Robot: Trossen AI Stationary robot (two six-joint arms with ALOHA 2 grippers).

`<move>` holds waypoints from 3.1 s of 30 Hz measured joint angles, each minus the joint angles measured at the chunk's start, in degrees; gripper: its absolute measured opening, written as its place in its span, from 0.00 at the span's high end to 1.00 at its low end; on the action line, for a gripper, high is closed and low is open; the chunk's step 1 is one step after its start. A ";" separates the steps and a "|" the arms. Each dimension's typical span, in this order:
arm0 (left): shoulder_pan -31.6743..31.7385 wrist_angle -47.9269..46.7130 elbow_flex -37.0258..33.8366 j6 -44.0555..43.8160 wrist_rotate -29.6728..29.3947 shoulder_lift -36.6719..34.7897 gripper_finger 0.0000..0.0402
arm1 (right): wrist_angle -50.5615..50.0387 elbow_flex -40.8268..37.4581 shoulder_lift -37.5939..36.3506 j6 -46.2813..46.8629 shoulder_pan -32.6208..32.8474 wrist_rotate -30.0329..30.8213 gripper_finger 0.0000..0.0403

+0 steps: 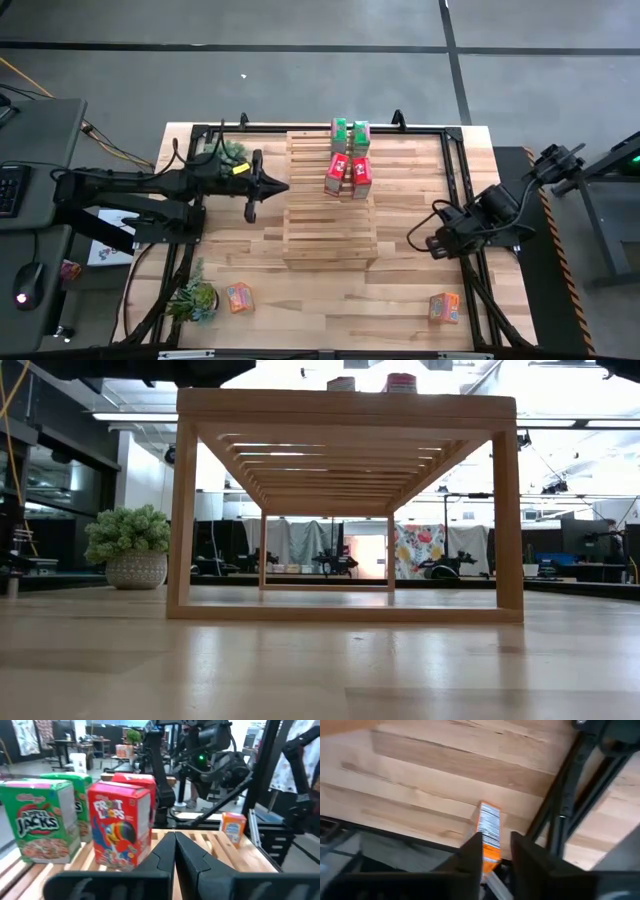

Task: Stack cereal on shelf
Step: Put the right orange cereal box on the shelf

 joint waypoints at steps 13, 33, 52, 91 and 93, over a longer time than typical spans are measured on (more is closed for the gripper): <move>-7.86 1.30 -0.02 -3.48 1.00 0.49 1.00 | 11.18 1.46 6.93 24.63 14.25 -0.39 0.29; -13.13 3.93 -0.02 -1.86 -3.48 0.49 1.00 | 8.90 9.89 28.19 31.31 22.57 2.40 0.20; -13.11 3.48 0.00 -2.45 -3.39 0.49 1.00 | 5.11 10.47 34.64 29.65 22.55 3.30 0.28; -13.10 4.98 0.00 -2.54 -3.42 0.51 1.00 | -10.43 64.43 38.72 -35.98 -7.39 38.19 0.75; -13.23 4.38 0.01 -2.54 -3.43 0.51 1.00 | -10.32 62.56 38.86 -37.96 -10.94 34.33 0.75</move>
